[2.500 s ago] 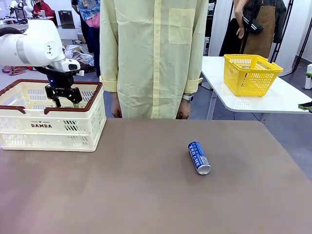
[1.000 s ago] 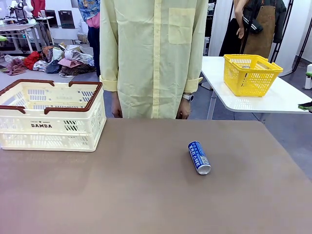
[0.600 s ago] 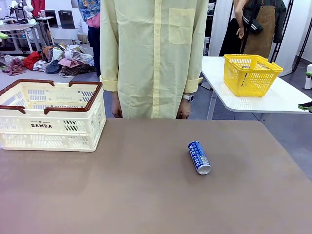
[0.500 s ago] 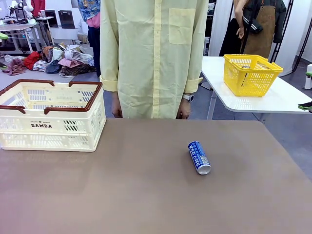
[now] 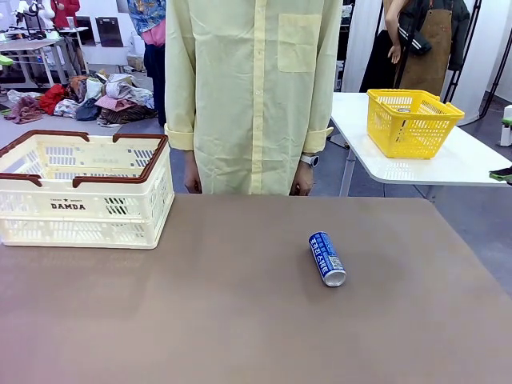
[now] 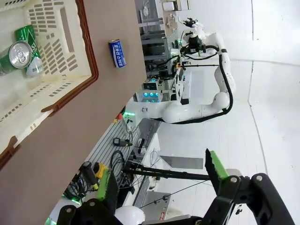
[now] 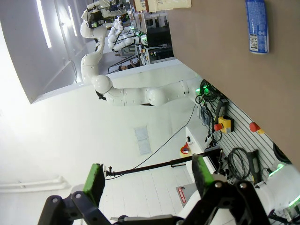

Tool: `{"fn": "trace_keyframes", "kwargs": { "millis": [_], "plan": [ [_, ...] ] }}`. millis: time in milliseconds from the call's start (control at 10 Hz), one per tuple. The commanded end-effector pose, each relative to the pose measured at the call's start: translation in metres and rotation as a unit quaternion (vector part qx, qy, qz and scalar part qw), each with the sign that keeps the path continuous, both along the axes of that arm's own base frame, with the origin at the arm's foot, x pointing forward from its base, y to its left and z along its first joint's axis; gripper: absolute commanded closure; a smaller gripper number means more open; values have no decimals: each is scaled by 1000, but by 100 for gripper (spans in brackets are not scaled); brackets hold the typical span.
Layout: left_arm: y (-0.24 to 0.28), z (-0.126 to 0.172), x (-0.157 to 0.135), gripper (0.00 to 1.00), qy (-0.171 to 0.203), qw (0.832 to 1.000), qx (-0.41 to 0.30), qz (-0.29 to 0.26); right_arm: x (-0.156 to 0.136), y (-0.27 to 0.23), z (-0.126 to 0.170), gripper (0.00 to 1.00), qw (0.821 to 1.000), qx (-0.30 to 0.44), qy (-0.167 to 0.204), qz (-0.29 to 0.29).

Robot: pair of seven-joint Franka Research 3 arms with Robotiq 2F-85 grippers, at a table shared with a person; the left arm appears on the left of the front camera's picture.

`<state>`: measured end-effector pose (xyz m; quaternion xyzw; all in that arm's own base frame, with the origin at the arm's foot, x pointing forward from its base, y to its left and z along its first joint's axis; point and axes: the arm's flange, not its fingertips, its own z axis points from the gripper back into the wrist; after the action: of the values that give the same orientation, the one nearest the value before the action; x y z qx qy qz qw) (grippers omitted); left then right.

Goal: Place the drinks into the Shopping basket.
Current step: Pick up one drink and place it into the Shopping basket.

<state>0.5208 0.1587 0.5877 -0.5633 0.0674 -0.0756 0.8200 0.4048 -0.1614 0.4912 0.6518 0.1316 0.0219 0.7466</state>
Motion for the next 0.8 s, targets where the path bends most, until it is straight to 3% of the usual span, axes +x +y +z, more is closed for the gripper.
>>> {"fn": "trace_keyframes", "kwargs": {
  "millis": [0, 700],
  "plan": [
    [0, 0, -3, 0, -3, 1000, 4, -3, 3, 3, 6, 0, 1000, 2, 7, -5],
    [0, 0, -3, 0, -3, 1000, 4, -3, 3, 3, 6, 0, 1000, 2, 7, -5]
  ]
}}
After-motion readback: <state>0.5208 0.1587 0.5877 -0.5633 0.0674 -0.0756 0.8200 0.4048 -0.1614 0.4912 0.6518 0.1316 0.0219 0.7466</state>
